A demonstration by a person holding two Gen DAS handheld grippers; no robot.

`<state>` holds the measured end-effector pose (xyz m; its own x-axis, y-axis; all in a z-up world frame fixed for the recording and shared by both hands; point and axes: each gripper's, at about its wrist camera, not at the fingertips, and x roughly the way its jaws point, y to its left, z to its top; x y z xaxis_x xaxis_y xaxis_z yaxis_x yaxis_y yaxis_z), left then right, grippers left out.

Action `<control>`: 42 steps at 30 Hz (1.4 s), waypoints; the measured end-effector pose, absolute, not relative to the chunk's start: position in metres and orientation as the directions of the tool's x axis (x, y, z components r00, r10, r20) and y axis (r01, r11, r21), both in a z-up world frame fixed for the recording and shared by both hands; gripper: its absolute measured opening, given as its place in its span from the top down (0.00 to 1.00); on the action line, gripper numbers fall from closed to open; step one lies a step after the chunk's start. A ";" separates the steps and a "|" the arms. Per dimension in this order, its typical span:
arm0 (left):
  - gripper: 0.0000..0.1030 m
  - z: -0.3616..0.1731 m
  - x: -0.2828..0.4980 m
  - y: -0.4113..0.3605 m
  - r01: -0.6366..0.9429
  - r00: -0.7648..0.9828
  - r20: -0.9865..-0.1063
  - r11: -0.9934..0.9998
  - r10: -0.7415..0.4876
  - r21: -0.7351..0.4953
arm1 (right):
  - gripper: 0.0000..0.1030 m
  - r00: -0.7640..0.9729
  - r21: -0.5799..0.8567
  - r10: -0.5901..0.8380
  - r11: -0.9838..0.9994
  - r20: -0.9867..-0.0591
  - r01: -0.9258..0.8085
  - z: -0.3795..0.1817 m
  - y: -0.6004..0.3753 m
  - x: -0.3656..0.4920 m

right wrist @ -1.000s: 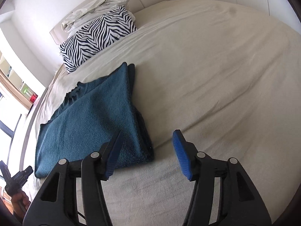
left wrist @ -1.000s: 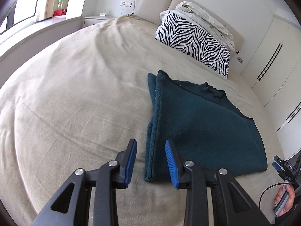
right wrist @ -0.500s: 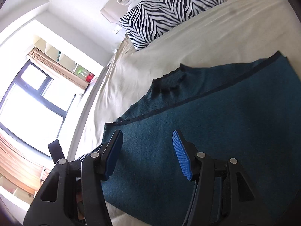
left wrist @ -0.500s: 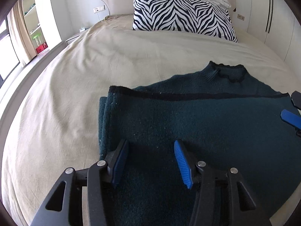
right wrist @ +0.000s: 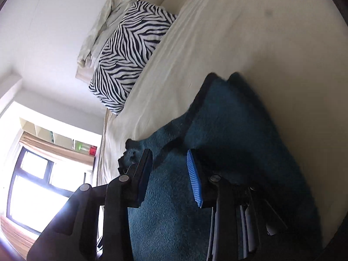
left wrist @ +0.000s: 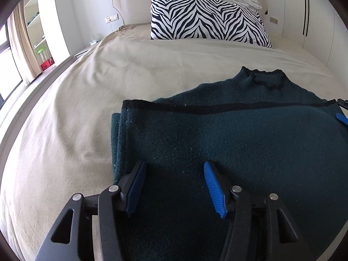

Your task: Fold small clothes

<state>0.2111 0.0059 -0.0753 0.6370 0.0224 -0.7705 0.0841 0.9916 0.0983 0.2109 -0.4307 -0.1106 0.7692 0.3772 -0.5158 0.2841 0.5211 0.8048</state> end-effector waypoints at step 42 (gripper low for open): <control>0.64 -0.067 0.107 0.035 0.133 0.544 -0.777 0.947 -0.316 -0.292 | 0.64 0.651 0.886 0.627 0.433 -0.428 0.166 -0.128 -0.349 0.064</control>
<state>0.1074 0.0350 -0.0665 0.5440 -0.3160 -0.7773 0.1326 0.9471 -0.2922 0.0639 -0.3487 -0.1278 0.6510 0.6268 -0.4281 0.1662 0.4326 0.8861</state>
